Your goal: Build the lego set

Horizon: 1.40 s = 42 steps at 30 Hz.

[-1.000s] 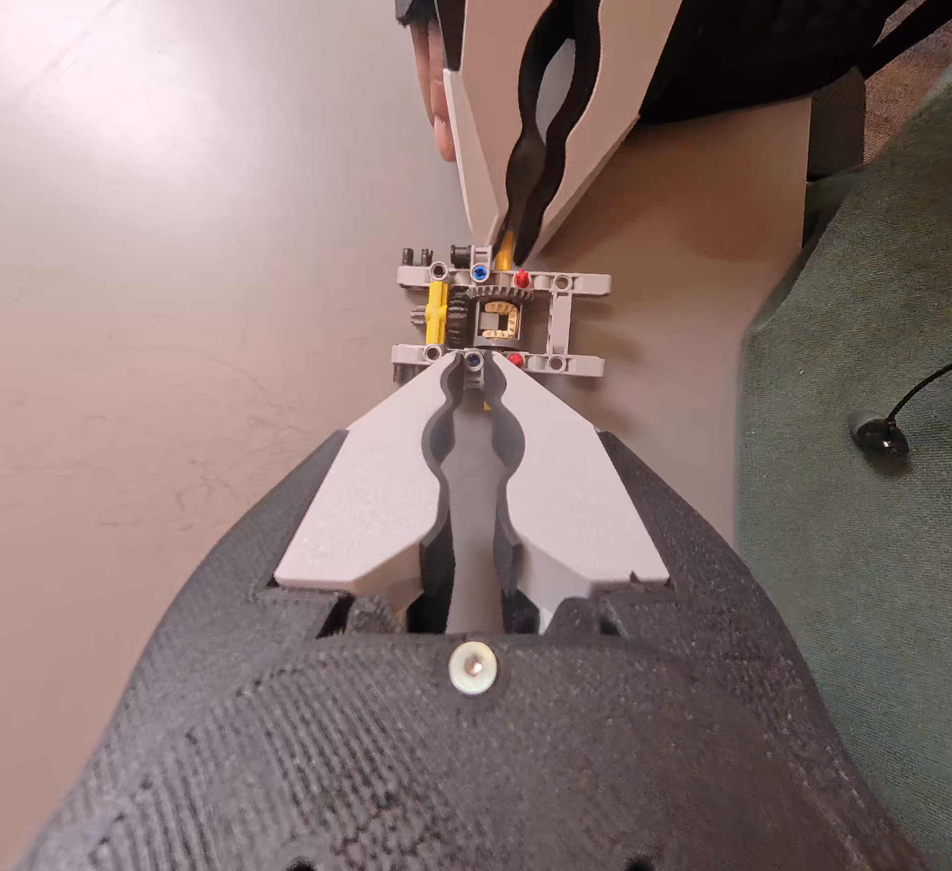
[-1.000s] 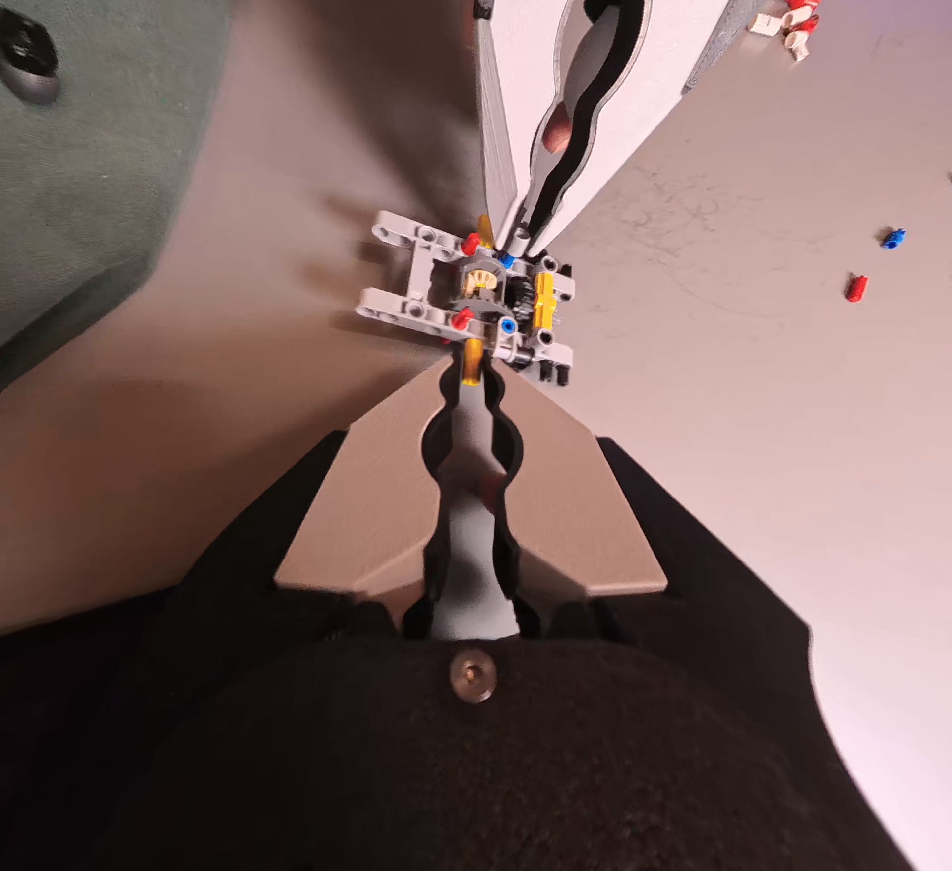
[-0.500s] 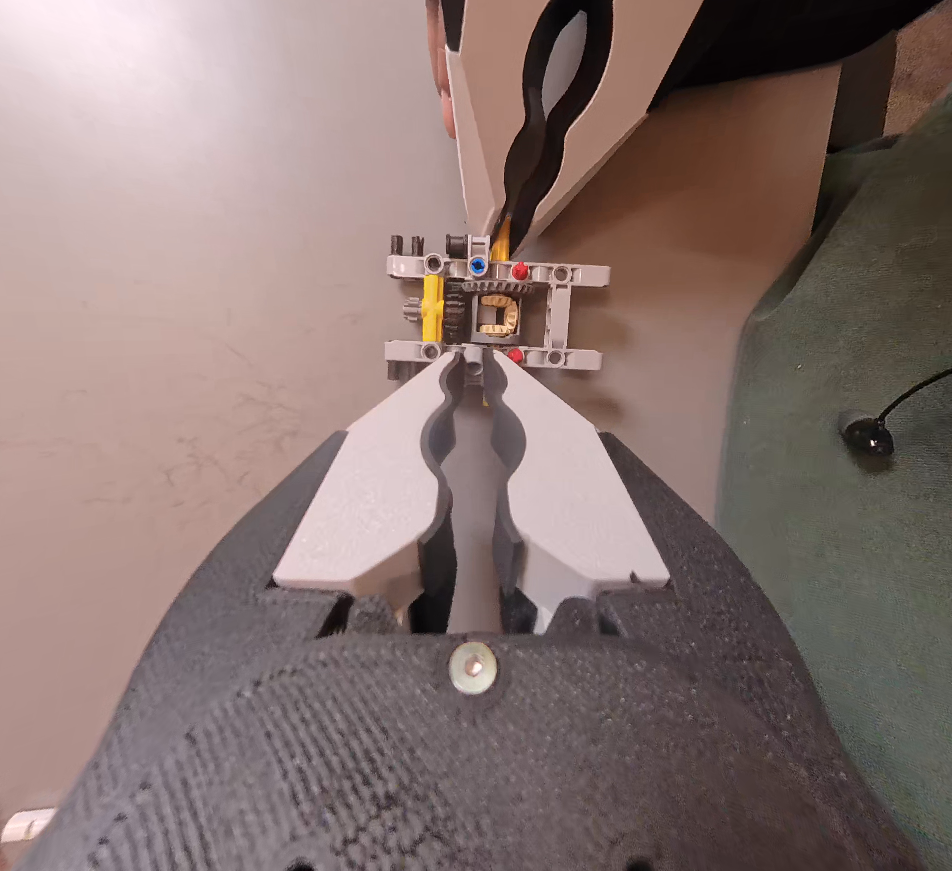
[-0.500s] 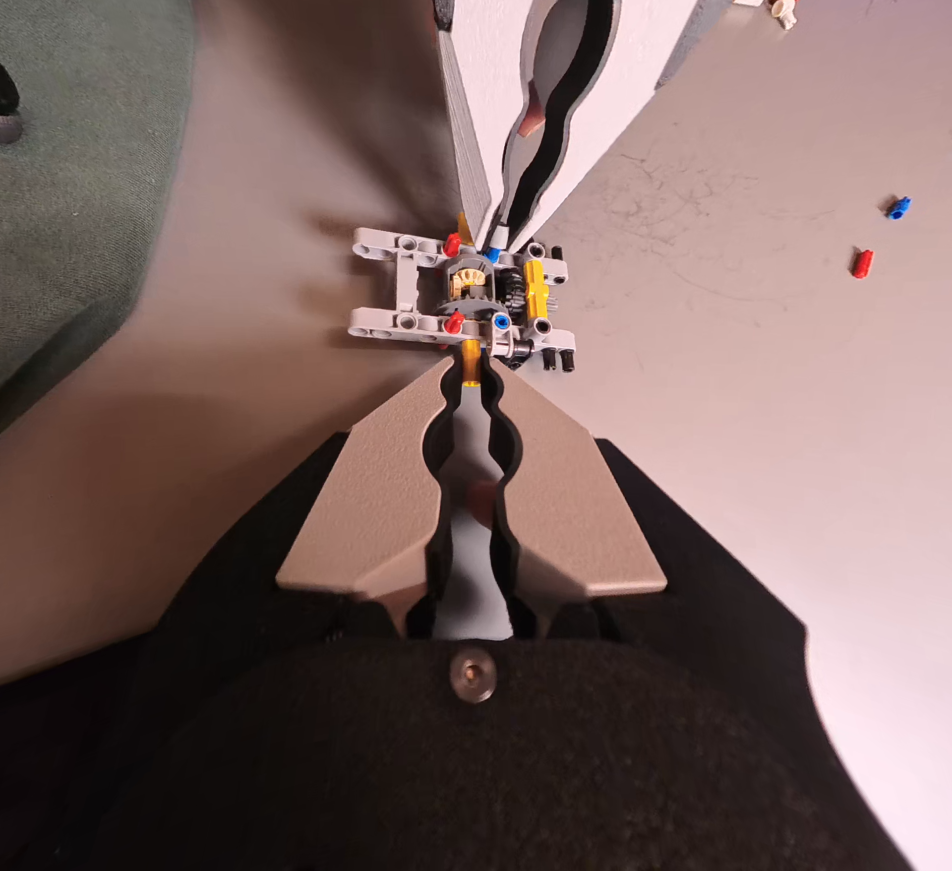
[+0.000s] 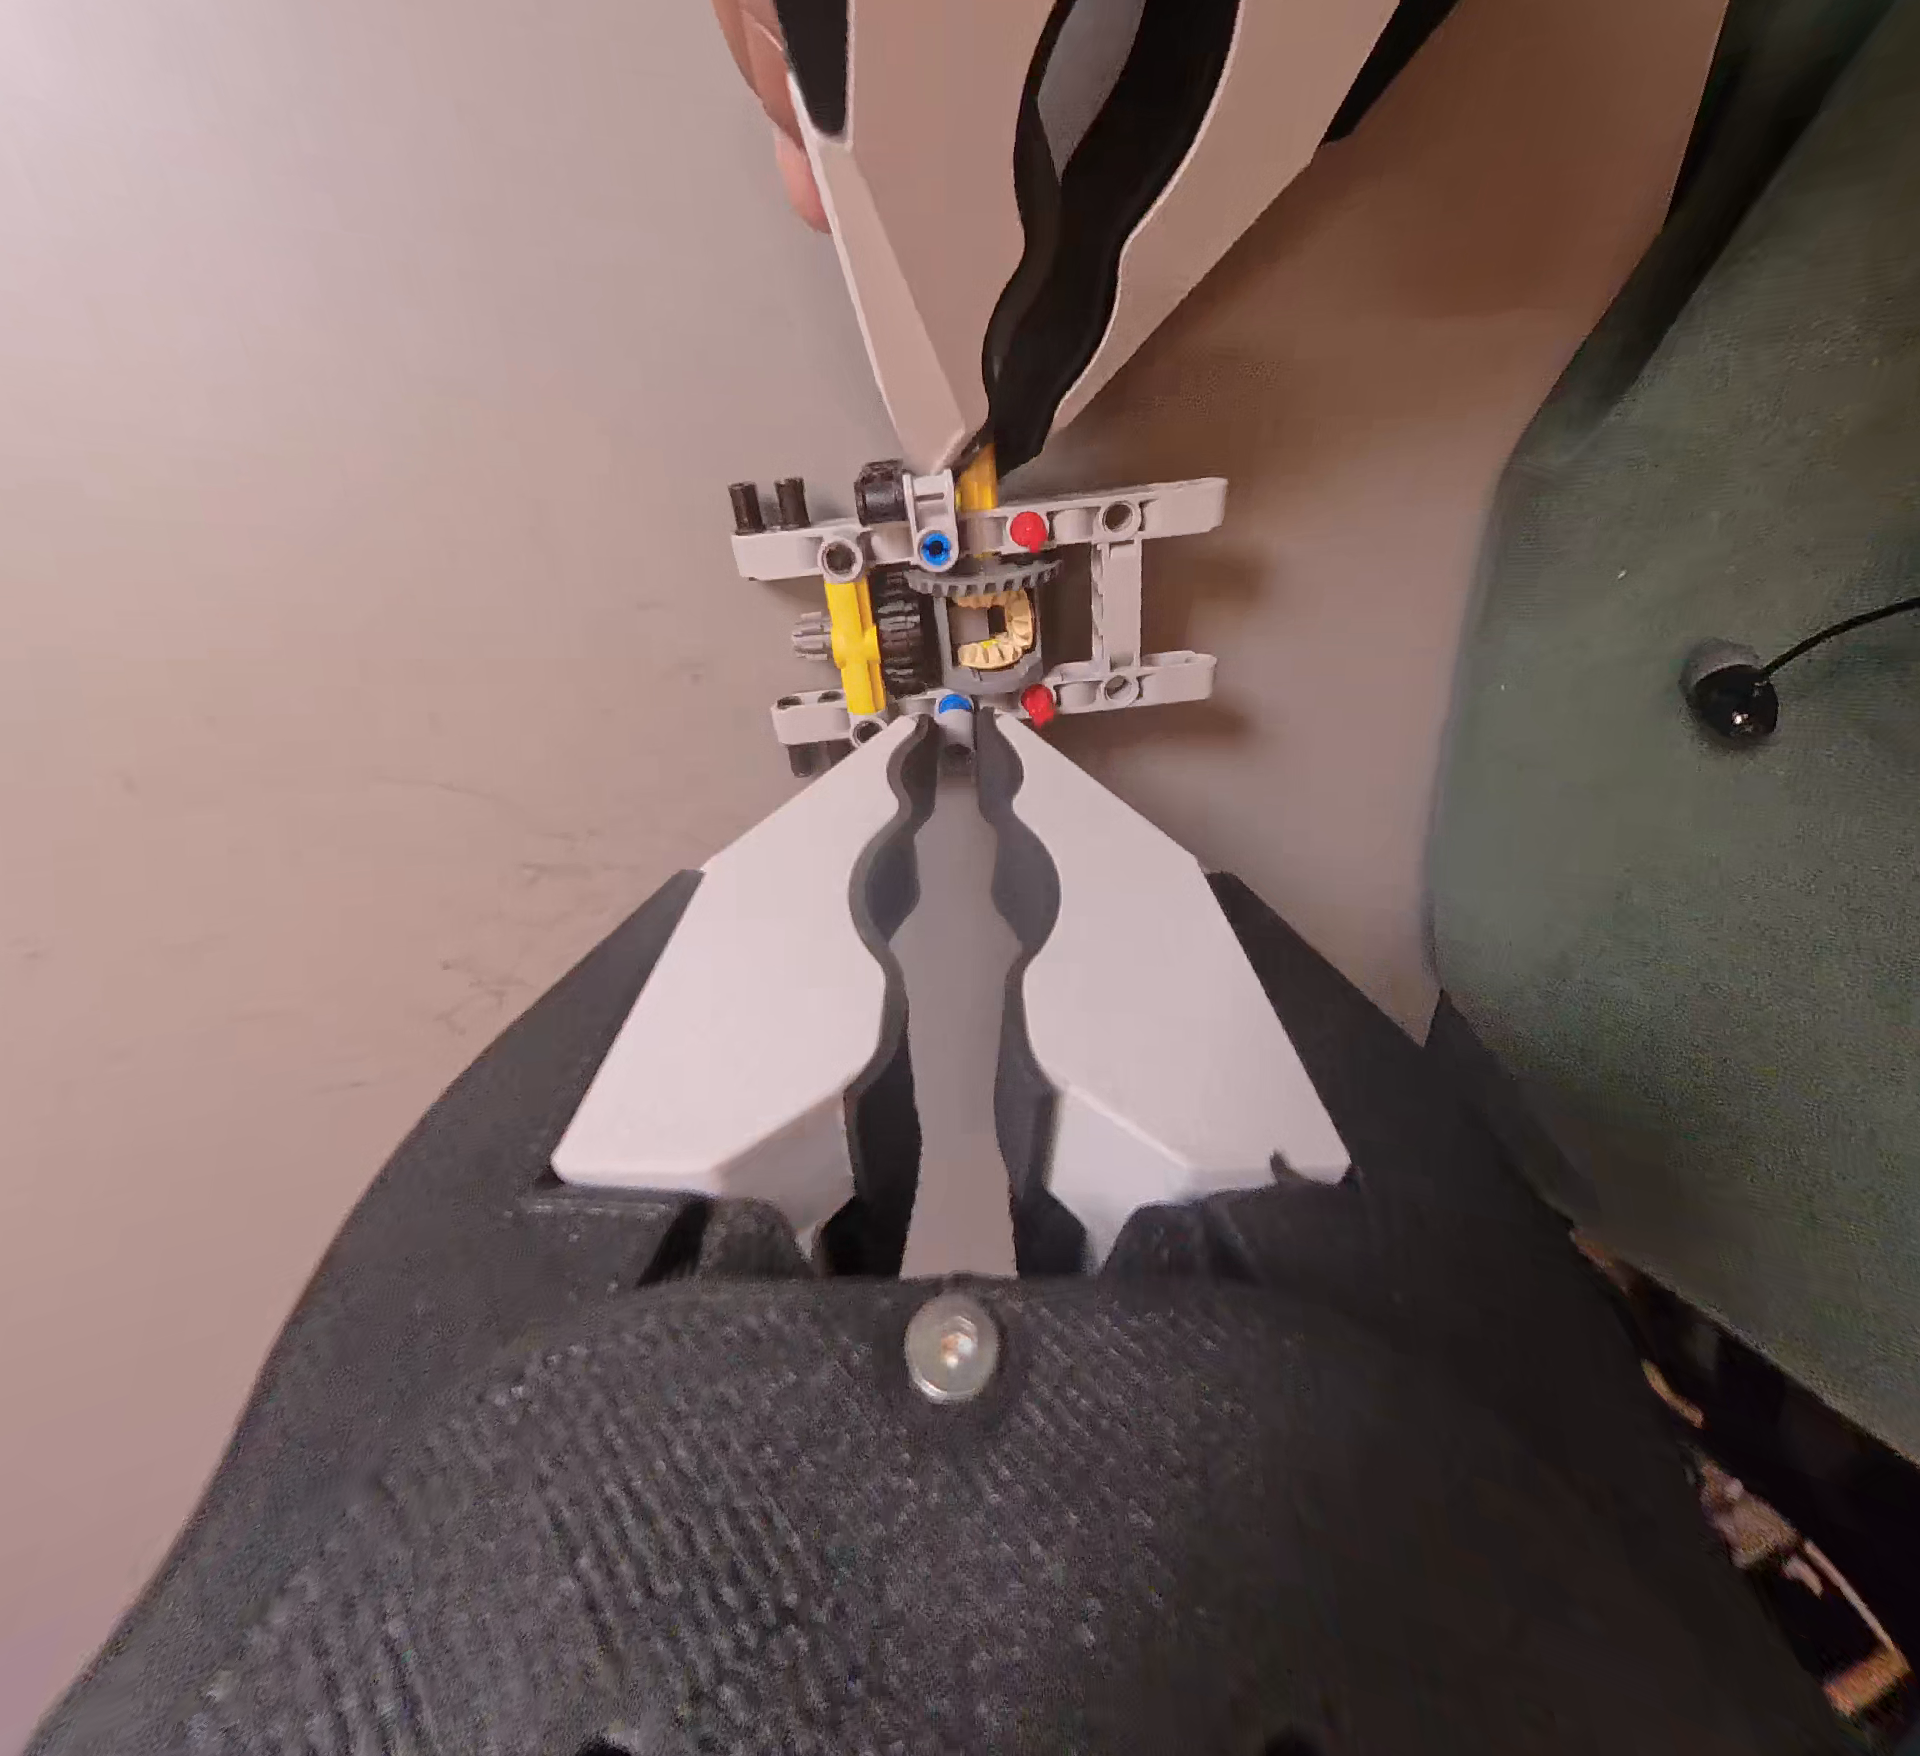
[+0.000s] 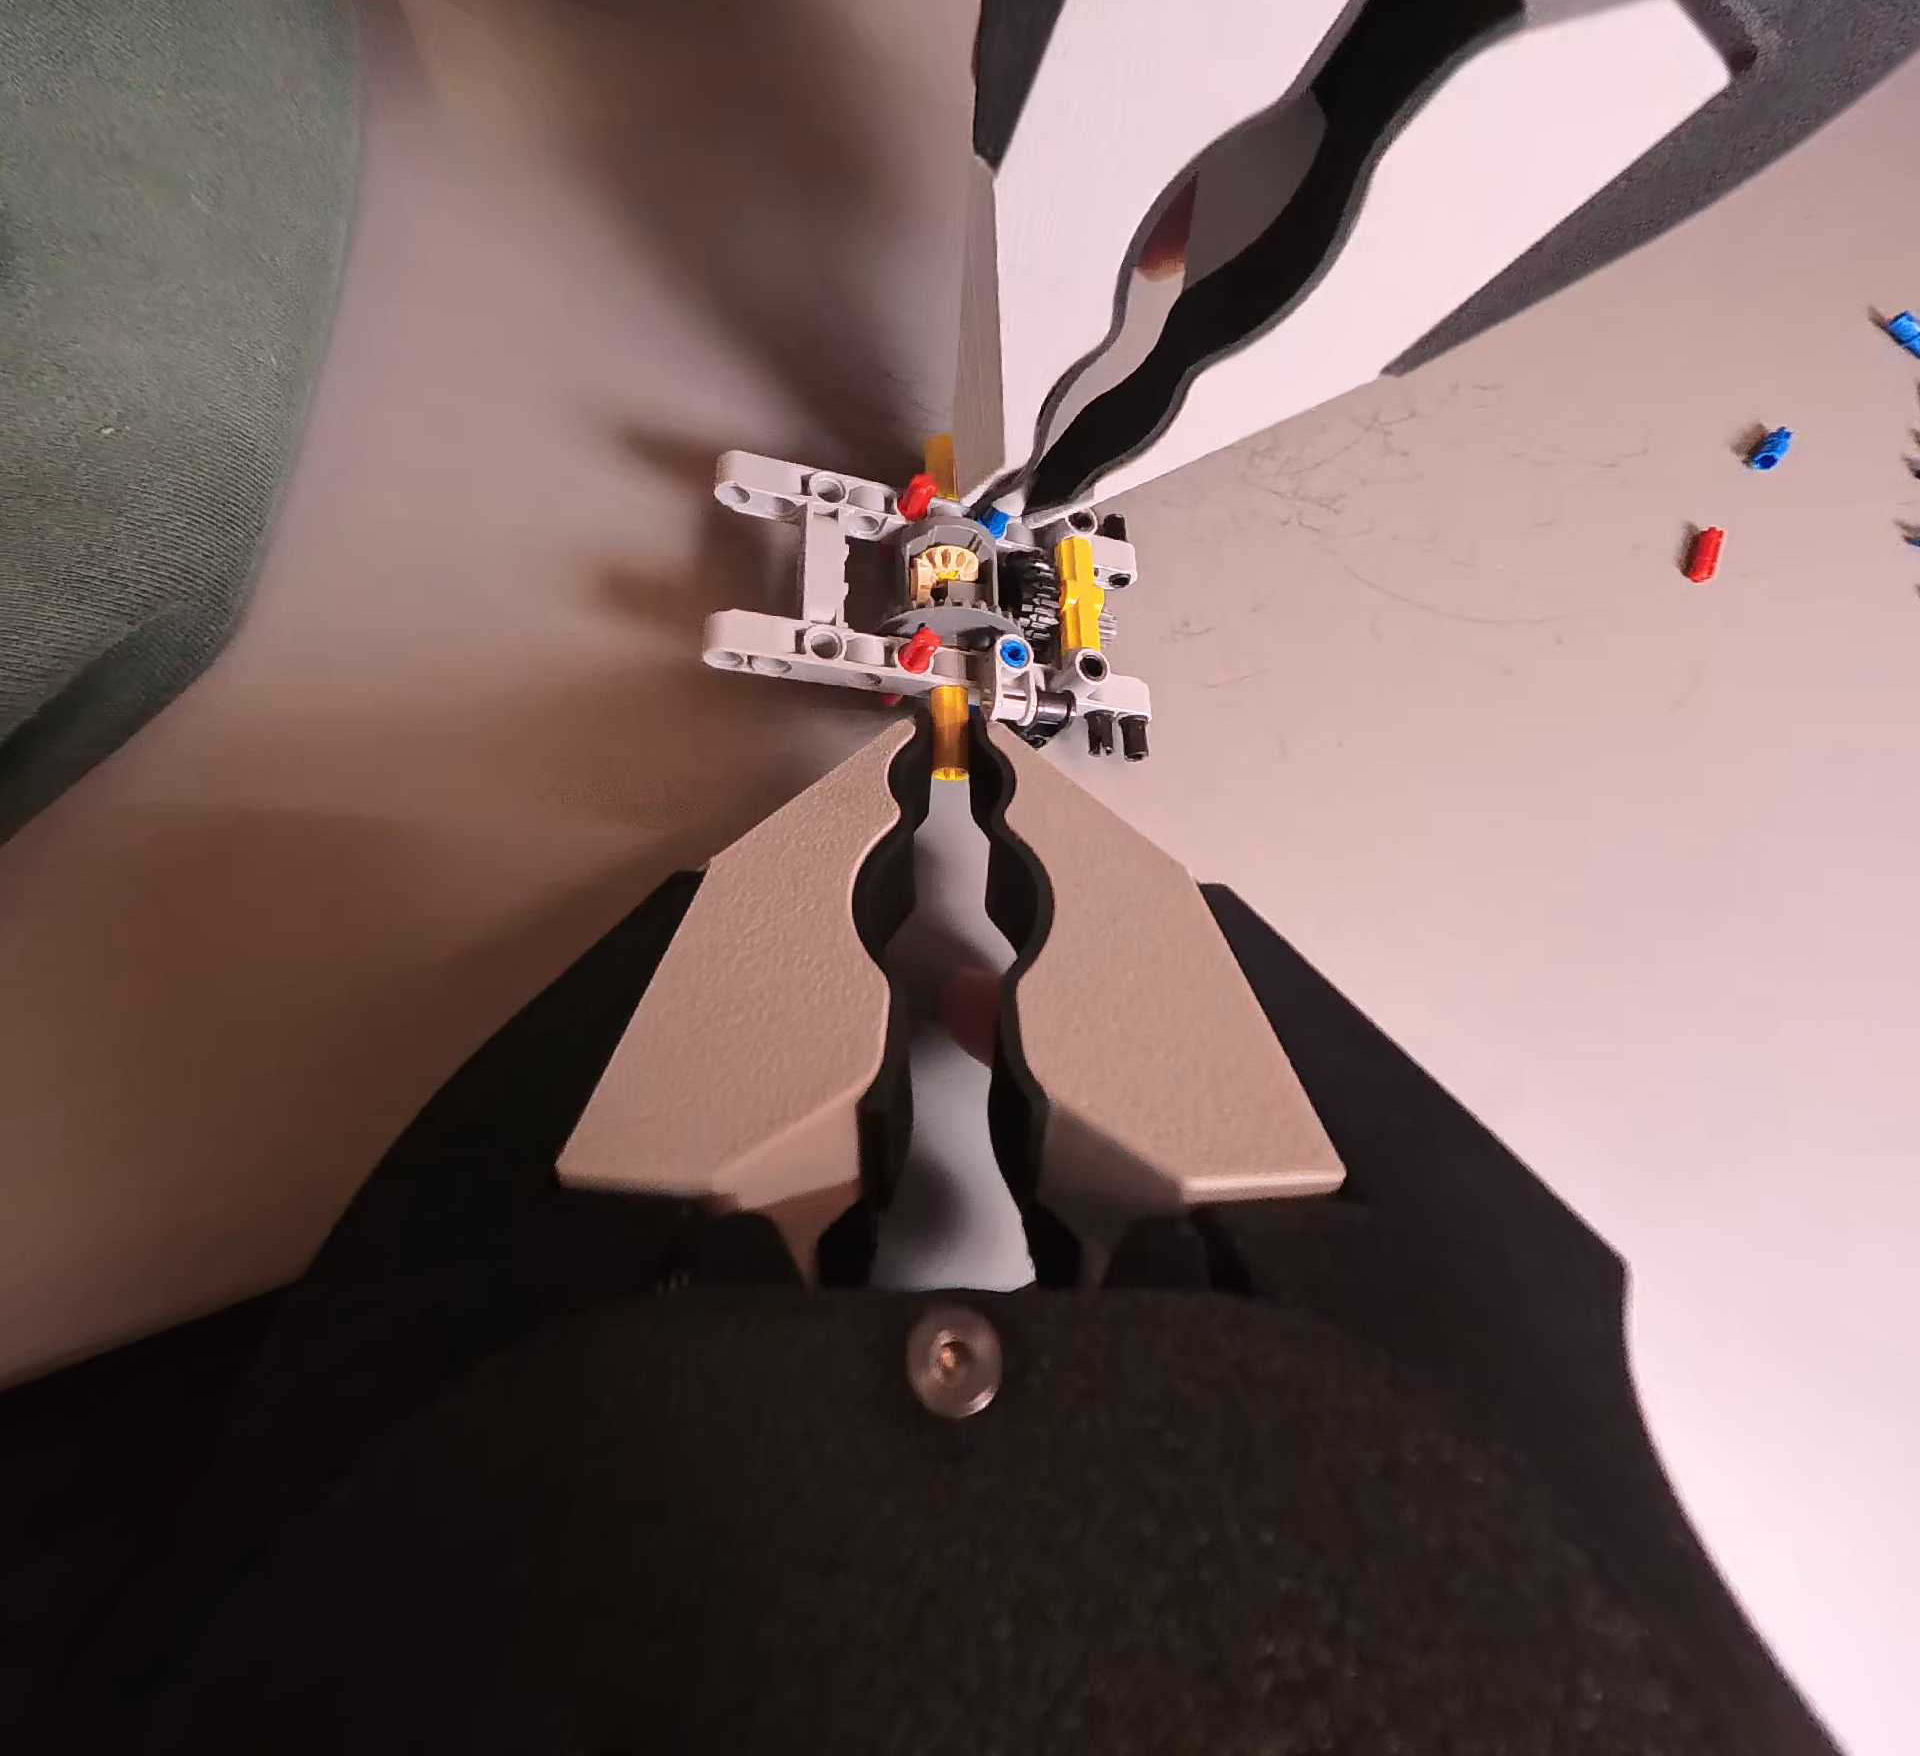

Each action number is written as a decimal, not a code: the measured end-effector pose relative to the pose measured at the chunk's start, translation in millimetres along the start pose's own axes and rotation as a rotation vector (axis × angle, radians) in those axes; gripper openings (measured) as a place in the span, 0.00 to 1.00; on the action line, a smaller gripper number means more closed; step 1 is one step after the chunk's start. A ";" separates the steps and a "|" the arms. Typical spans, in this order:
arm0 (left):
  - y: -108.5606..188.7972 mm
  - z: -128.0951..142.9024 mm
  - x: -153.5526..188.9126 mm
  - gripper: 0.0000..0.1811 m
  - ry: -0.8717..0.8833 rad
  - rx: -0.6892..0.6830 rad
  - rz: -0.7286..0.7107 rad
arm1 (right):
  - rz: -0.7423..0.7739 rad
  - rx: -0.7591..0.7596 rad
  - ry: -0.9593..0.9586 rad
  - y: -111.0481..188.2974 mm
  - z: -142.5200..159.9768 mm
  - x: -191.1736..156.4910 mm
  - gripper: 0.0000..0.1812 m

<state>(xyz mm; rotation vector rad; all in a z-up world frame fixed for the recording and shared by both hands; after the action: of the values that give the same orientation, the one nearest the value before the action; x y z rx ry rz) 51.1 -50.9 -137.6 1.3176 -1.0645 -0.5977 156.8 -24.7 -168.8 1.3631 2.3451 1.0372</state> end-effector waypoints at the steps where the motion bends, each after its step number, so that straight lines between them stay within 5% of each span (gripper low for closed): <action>1: 0.0 -2.4 -0.4 0.03 -0.005 -0.033 0.004 | 0.000 0.001 0.000 -0.1 -0.1 0.0 0.03; 9: -4.8 -17.2 -5.5 0.02 -0.004 -0.220 0.092 | 0.023 0.006 0.018 0.1 0.5 0.3 0.03; 22: -8.7 -26.3 -7.4 0.02 0.073 -0.341 0.126 | 0.046 0.001 0.042 0.2 0.9 -0.7 0.03; 33: 7.9 -7.2 -7.6 0.07 0.116 0.014 0.124 | 0.039 0.006 0.045 0.8 1.7 -0.9 0.03; 42: 20.9 30.7 -3.9 0.09 0.112 0.387 -0.025 | 0.041 0.010 0.039 1.7 2.7 0.4 0.03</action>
<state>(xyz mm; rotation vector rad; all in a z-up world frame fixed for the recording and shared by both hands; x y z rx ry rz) 18.2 -57.8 -121.4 1.6816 -1.1070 -0.3392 159.1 -22.6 -169.5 1.4125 2.3631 1.0739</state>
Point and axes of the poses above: each gripper's, where its closed fingertips meet, y back along the fingers, z out of its underside, x = y × z across the jaws, the point moved 8 cm from there along y, back along the fingers, and after that the axes turned 2 degrees about -x, right-handed, at the moved point
